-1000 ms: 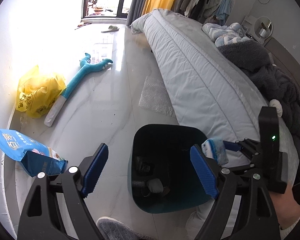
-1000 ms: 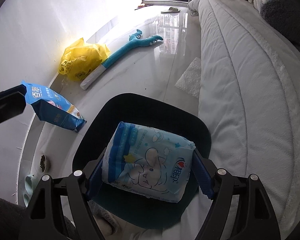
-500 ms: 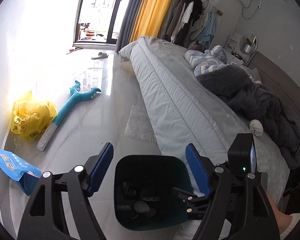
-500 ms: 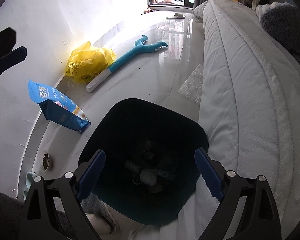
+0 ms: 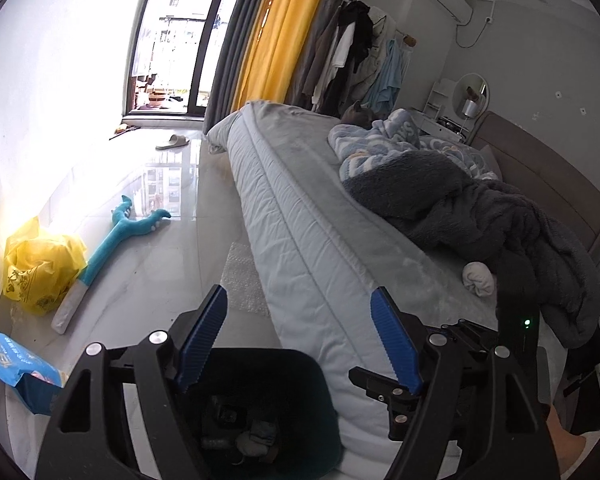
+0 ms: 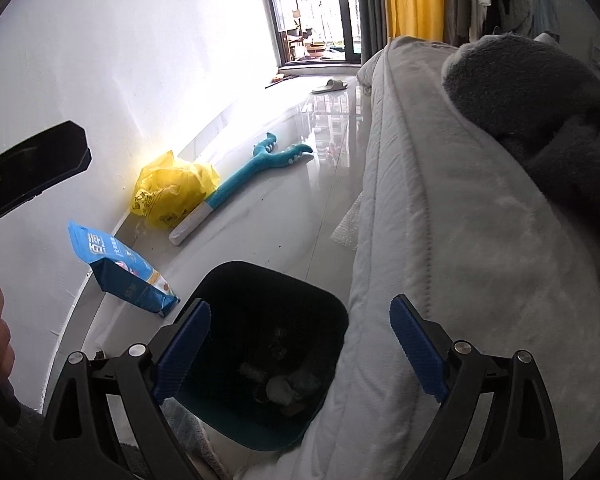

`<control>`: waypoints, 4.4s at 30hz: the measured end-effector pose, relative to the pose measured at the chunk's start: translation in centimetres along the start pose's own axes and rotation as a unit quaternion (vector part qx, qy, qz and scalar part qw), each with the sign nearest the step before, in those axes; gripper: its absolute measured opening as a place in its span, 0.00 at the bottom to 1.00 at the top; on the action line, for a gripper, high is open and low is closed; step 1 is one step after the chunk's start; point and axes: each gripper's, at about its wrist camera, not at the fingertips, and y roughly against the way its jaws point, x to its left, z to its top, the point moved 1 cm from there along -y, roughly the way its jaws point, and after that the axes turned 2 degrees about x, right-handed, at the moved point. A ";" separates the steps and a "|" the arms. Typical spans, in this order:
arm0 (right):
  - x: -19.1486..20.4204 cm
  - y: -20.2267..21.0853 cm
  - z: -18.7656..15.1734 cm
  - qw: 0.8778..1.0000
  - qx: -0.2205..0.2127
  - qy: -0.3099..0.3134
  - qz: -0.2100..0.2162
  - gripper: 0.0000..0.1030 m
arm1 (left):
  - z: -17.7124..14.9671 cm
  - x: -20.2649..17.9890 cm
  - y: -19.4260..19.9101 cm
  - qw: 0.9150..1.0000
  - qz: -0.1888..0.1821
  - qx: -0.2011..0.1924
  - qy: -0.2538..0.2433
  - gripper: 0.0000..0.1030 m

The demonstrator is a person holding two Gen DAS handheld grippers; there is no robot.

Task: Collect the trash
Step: 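Move both tools back to the bed toward the last tissue ball, then close the left tool on the white tissue ball beside the grey blanket, then carry the tissue ball in the left tool over the black bin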

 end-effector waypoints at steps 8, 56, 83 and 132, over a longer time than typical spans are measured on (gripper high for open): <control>-5.2 3.5 0.2 0.999 -0.036 -0.032 -0.019 0.89 | 0.8 -4.3 -2.3 1.000 -0.024 0.002 -0.019 0.74; -32.6 5.6 -2.1 0.955 -0.060 -0.288 0.030 0.46 | -0.2 -25.4 -21.9 0.951 -0.233 0.119 -0.165 0.82; -33.9 8.1 -3.4 0.947 -0.067 -0.309 0.051 0.09 | -1.3 -26.9 -22.0 0.947 -0.236 0.145 -0.162 0.39; -9.1 8.0 -2.0 0.991 -0.055 -0.118 0.037 0.07 | -5.7 -8.6 -6.1 0.992 -0.035 0.113 -0.037 0.39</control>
